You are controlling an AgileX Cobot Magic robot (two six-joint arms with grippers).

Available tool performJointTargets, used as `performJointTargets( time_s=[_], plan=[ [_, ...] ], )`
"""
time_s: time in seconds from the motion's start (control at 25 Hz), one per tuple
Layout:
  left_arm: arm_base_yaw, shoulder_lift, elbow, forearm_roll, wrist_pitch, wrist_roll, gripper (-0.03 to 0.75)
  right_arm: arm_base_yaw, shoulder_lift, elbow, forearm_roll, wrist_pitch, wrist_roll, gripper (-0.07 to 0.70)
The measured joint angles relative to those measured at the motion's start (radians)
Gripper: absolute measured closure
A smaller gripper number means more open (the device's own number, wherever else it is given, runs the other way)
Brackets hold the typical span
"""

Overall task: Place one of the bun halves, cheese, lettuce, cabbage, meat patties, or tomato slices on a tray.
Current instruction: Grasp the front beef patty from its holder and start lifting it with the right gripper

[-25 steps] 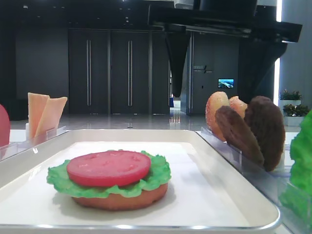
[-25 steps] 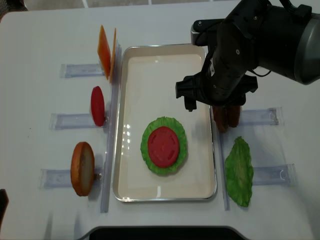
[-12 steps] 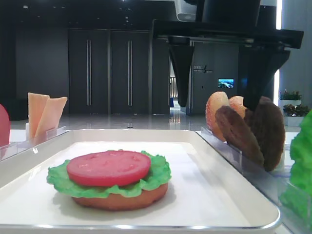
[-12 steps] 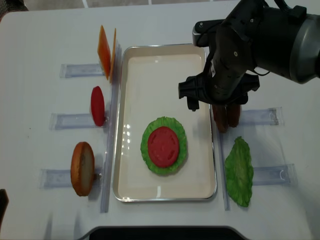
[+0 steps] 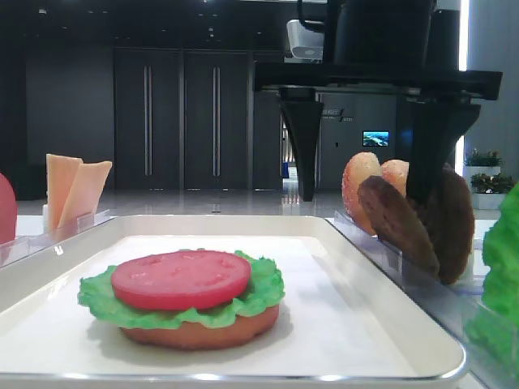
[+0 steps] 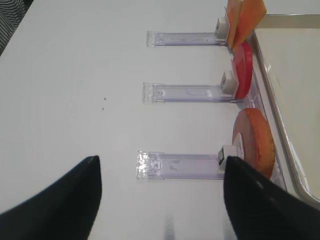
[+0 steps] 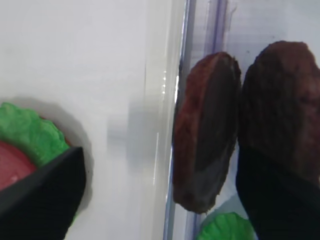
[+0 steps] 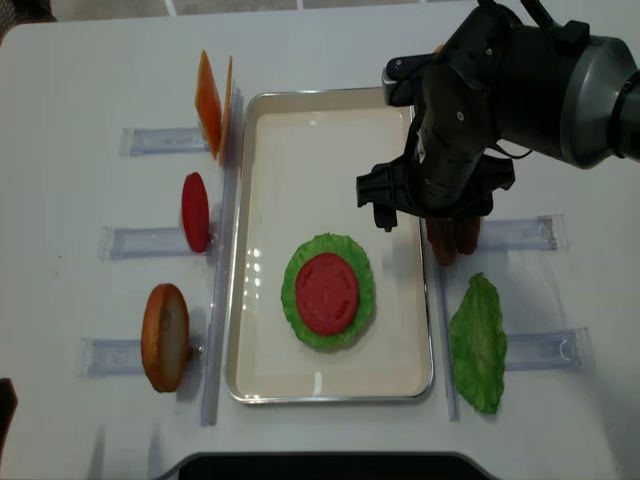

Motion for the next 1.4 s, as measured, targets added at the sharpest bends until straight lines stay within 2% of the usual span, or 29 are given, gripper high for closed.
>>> performJointTargets(
  time_s=[0.4, 0.8, 1.24, 1.4],
  plan=[
    [0.000, 0.000, 0.000, 0.000, 0.000, 0.000, 0.136, 0.000, 0.025, -0.003, -0.060, 0.006, 0.000, 0.141],
    [0.000, 0.000, 0.000, 0.000, 0.000, 0.000, 0.136, 0.000, 0.025, -0.003, -0.142, 0.033, 0.012, 0.182],
    [0.000, 0.000, 0.000, 0.000, 0.000, 0.000, 0.136, 0.000, 0.025, -0.003, -0.147, 0.034, 0.014, 0.312],
    [0.000, 0.000, 0.000, 0.000, 0.000, 0.000, 0.136, 0.000, 0.025, -0.006, -0.146, 0.033, 0.014, 0.387]
  ],
)
